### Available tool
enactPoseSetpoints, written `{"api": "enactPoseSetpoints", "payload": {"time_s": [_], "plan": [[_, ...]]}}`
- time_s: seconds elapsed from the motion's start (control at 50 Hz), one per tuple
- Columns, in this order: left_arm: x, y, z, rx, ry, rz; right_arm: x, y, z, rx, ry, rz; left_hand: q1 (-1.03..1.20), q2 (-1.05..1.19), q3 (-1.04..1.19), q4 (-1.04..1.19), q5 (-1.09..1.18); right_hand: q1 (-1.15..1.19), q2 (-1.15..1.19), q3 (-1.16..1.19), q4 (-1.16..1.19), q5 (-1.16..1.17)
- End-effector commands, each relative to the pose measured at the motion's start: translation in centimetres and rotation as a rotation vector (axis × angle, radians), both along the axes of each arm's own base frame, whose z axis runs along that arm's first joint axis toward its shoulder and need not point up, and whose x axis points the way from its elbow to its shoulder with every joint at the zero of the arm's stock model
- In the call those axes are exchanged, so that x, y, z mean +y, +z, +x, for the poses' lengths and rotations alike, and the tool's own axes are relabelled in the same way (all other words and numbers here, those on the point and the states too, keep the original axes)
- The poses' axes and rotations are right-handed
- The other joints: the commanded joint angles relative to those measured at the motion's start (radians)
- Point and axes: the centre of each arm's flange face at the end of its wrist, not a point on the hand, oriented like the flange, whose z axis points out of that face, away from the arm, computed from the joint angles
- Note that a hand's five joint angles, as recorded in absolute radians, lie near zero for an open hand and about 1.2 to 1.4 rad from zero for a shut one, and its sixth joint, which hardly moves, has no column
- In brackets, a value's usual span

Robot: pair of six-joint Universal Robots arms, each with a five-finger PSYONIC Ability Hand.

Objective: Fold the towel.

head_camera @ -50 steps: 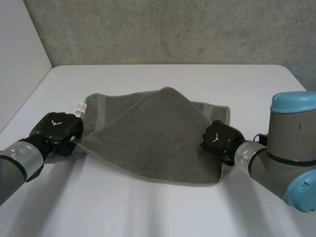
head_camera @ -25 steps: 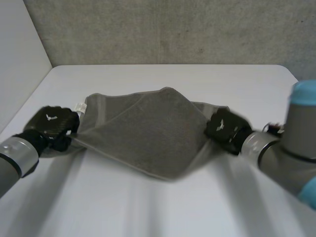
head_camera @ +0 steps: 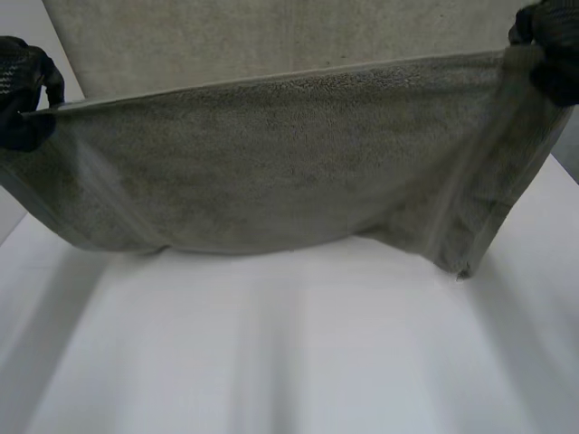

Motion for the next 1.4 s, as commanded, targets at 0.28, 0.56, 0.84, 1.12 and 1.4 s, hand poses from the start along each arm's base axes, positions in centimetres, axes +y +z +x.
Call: {"api": "enactPoseSetpoints", "payload": {"time_s": [0.28,0.56,0.84,1.12,1.4], "plan": [[-13.6,2.5,-5.7,0.07,0.104,-0.166,-9.0,-2.8,7.2,-0.01,-0.018,-0.065,0.123,0.061,0.057,0.047,0.084,0.071,0.088,0.073,0.063,0.064],[-10.9,11.6,-7.6,0.285,0.007,-0.357,-8.8,2.4,7.0,-0.207,0.007,-0.237,0.123,0.061,0.057,0.047,0.084,0.071,0.088,0.073,0.063,0.064],[-9.3,-7.2,-6.5,0.151,-0.038,0.181,-7.2,-10.6,7.3,-0.029,0.068,0.13,0.123,0.061,0.057,0.047,0.084,0.071,0.088,0.073,0.063,0.064],[-2.4,-3.4,-1.1,0.093,-0.024,0.055,-2.5,-5.7,0.6,0.004,-0.003,0.106,0.123,0.061,0.057,0.047,0.084,0.071,0.088,0.073,0.063,0.064],[-6.5,-11.1,-4.3,0.039,-0.151,0.237,-6.9,-12.1,1.9,0.078,0.001,0.275,0.123,0.061,0.057,0.047,0.084,0.071,0.088,0.073,0.063,0.064]]}}
